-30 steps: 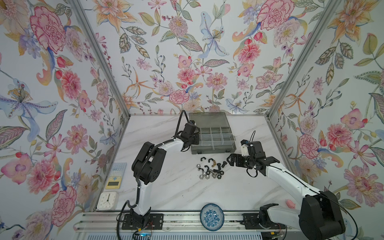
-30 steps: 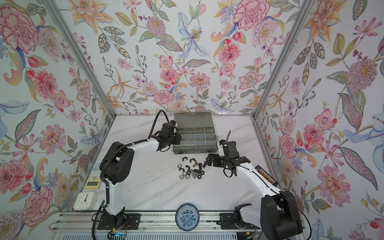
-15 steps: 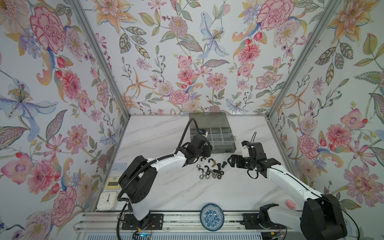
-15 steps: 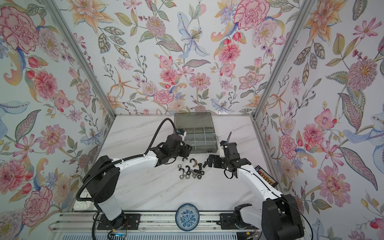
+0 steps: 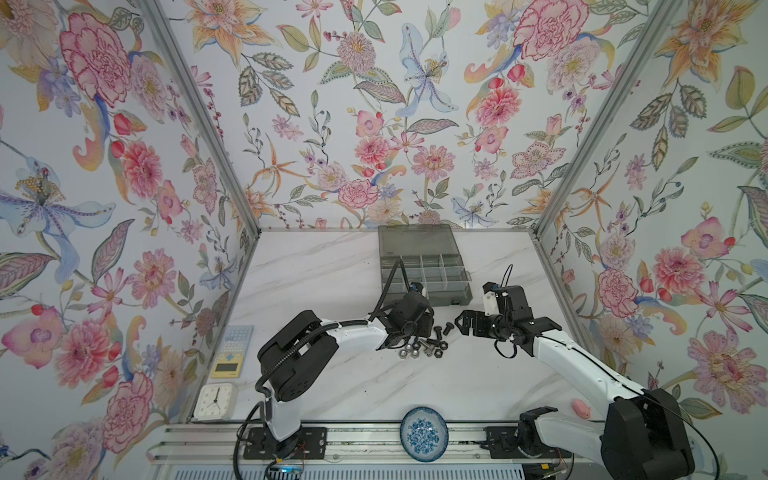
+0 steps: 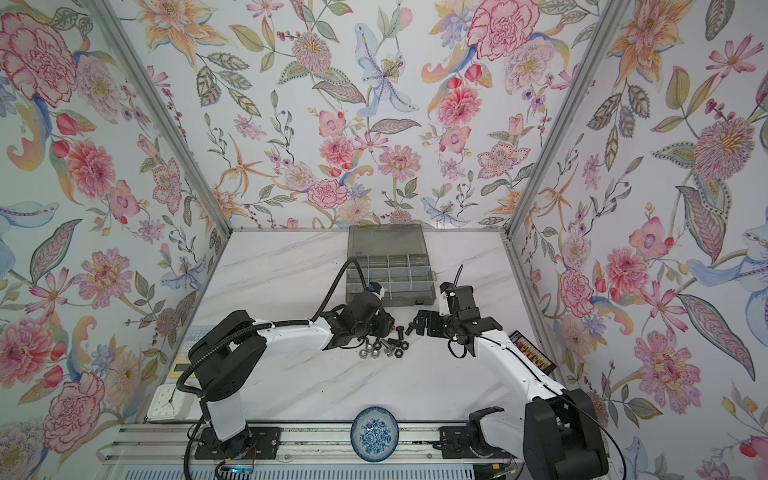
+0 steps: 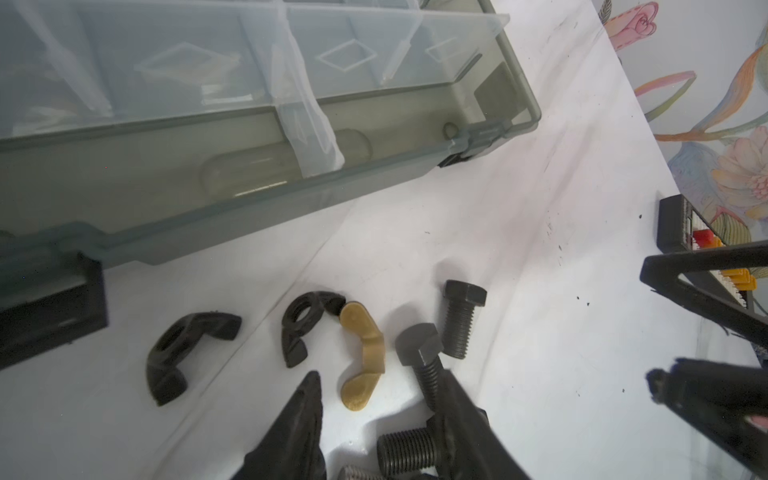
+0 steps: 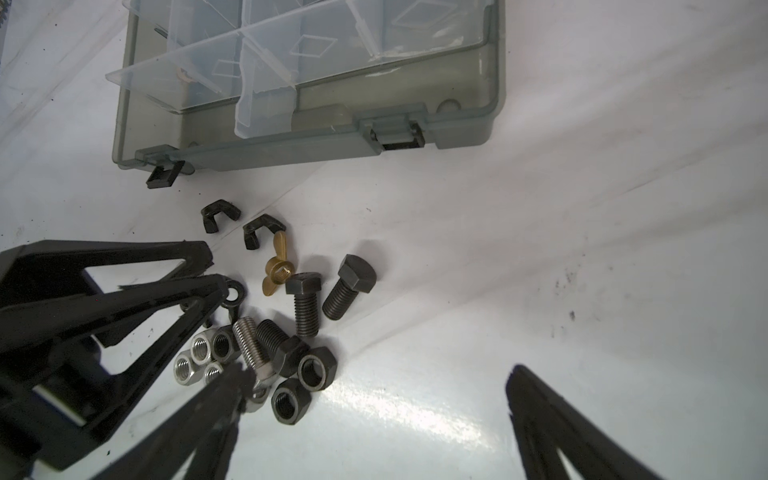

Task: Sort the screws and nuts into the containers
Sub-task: 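Return the left gripper to the pile and grasp another brass wing nut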

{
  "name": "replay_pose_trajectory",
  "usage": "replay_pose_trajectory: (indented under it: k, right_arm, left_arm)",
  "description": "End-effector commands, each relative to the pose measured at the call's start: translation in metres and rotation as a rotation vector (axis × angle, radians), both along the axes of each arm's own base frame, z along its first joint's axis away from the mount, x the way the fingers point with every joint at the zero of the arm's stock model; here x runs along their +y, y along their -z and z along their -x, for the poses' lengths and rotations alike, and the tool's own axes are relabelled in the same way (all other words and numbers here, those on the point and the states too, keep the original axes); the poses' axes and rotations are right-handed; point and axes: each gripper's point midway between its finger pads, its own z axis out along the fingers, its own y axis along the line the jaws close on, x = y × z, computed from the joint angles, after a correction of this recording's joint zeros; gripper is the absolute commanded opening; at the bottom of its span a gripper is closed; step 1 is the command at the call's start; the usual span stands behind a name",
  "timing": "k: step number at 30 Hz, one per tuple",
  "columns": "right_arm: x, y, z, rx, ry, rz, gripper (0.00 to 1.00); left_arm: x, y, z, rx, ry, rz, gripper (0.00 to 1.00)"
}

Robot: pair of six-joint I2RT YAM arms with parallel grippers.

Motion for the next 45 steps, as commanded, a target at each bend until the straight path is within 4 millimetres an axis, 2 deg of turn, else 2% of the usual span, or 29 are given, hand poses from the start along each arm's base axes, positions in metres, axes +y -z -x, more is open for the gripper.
replay_pose_trajectory:
  k: [1,4,17,31,45]
  right_arm:
    - [-0.003,0.002,0.007,0.007,-0.005,0.005,0.99]
    - [-0.004,0.002,0.007,0.005,0.0,0.004,0.99]
    - [-0.006,0.006,0.008,0.017,0.007,0.003,0.99]
    - [-0.011,0.009,0.008,0.023,0.016,0.008,0.99]
    - [-0.012,0.01,0.009,0.026,0.02,0.007,0.99]
  left_arm:
    - [-0.011,0.006,0.002,0.027,0.007,0.021,0.41]
    - [-0.014,0.012,0.004,0.037,0.013,0.023,0.38]
    - [-0.021,0.031,0.006,0.066,0.028,0.009,0.37]
    - [-0.027,0.036,0.0,0.066,0.041,-0.024,0.36]
    - [-0.019,0.042,0.002,0.077,0.032,-0.045,0.33]
